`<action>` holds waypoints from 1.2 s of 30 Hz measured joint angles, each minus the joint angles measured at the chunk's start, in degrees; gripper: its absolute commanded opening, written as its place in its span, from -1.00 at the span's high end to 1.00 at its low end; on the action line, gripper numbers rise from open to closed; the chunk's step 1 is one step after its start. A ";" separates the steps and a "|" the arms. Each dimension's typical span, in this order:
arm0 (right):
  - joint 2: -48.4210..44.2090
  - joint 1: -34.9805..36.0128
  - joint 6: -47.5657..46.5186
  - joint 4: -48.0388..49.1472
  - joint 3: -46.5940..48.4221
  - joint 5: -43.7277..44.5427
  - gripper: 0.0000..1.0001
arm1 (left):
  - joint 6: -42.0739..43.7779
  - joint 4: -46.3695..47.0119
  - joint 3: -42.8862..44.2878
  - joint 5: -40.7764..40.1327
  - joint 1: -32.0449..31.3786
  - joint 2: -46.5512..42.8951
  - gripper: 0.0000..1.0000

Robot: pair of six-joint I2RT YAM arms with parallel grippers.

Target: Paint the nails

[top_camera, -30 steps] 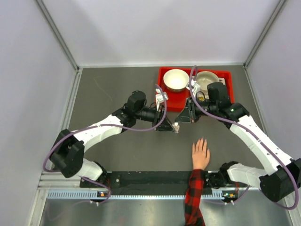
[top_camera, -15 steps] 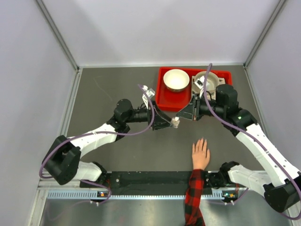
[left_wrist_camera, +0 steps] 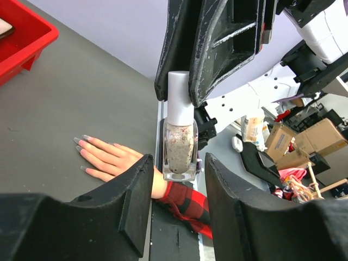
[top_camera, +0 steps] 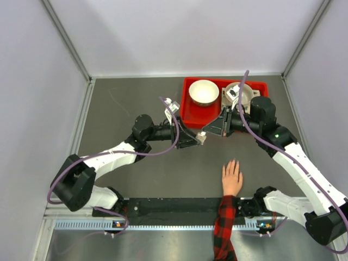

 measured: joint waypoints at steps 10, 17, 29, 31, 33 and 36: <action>0.83 0.09 0.17 0.22 0.00 0.63 1.00 | -0.15 0.09 0.00 -0.85 -0.13 0.02 0.10; 0.94 1.46 -0.07 0.13 0.00 2.03 1.00 | -0.24 0.04 1.25 -1.68 -0.96 1.16 0.21; 0.90 1.88 -0.81 -0.26 0.00 3.37 1.00 | 0.26 -0.81 1.84 -2.14 -1.14 1.95 0.43; 0.85 1.86 -0.83 -0.26 0.00 3.39 1.00 | 0.07 -0.76 1.84 -2.10 -1.16 1.95 0.62; 0.83 1.86 -0.52 -0.26 0.00 3.37 1.00 | 0.15 -0.22 1.84 -1.99 -1.16 1.99 1.00; 0.74 1.86 -0.61 -0.37 0.02 3.41 0.37 | 0.50 0.04 1.86 -1.88 -1.16 2.14 1.00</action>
